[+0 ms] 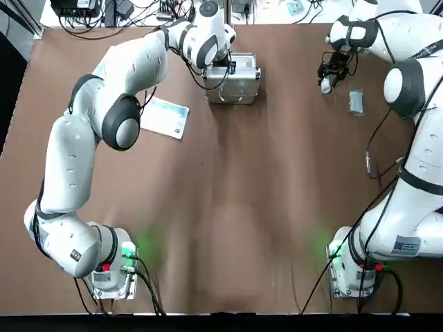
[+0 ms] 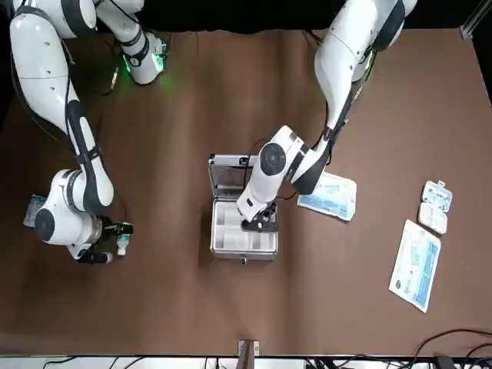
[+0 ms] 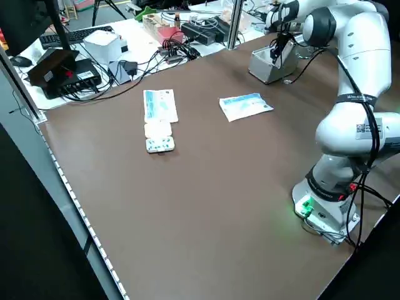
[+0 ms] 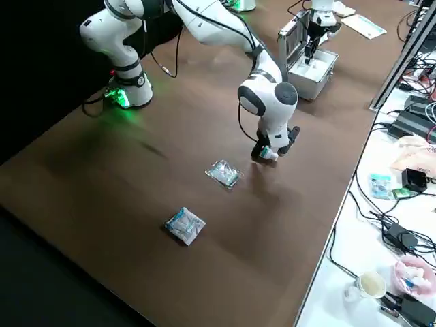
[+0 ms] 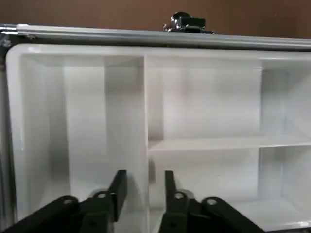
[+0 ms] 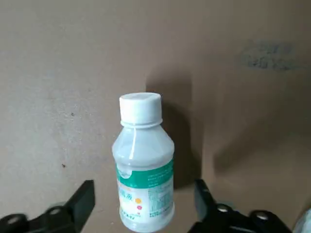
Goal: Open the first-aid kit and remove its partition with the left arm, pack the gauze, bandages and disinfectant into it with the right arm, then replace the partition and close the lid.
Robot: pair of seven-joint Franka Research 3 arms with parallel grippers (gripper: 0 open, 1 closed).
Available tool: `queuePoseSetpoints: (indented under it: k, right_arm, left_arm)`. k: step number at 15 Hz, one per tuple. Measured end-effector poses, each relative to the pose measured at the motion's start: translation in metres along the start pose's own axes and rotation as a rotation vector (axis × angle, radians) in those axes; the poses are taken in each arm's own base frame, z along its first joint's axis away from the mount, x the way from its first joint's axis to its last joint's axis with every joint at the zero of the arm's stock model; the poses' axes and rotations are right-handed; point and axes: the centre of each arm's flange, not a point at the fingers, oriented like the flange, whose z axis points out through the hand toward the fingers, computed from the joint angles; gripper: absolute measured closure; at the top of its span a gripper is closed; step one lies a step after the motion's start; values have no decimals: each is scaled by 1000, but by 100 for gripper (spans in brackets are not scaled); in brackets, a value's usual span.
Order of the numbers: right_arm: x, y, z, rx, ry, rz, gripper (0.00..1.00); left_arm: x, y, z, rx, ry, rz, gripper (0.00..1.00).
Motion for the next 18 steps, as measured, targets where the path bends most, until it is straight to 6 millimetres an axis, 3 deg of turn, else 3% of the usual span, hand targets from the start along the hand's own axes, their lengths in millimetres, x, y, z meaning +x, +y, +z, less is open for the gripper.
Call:
queuePoseSetpoints:
  k: [1,5,6,8,9,10,12,15,17,18]
  right_arm:
    - [0,1,0,-1,1,0,5]
    - [3,1,3,-4,27,-2,4]
    - [4,1,4,-4,27,-2,4]
    - [4,2,7,-5,25,-2,7]
    - [4,2,8,-5,24,-2,7]
    - [4,2,8,-5,23,-2,10]
    - [4,2,10,-5,21,-2,14]
    - [4,2,11,-5,20,-2,33]
    - [4,2,11,-5,20,-2,54]
    - [4,2,10,-5,20,-2,58]
  left_arm:
    - [0,0,0,0,0,0,66]
    - [0,0,0,0,0,1,74]
    - [0,0,0,0,0,1,81]
    - [0,0,0,0,0,0,85]
    - [0,0,-1,0,1,0,94]
    - [1,2,-6,-1,3,-1,96]
    - [1,2,-8,-1,5,-1,96]
    - [2,2,-8,-1,5,0,96]
    - [2,2,-9,-1,5,0,96]
    - [2,2,-9,-2,6,0,96]
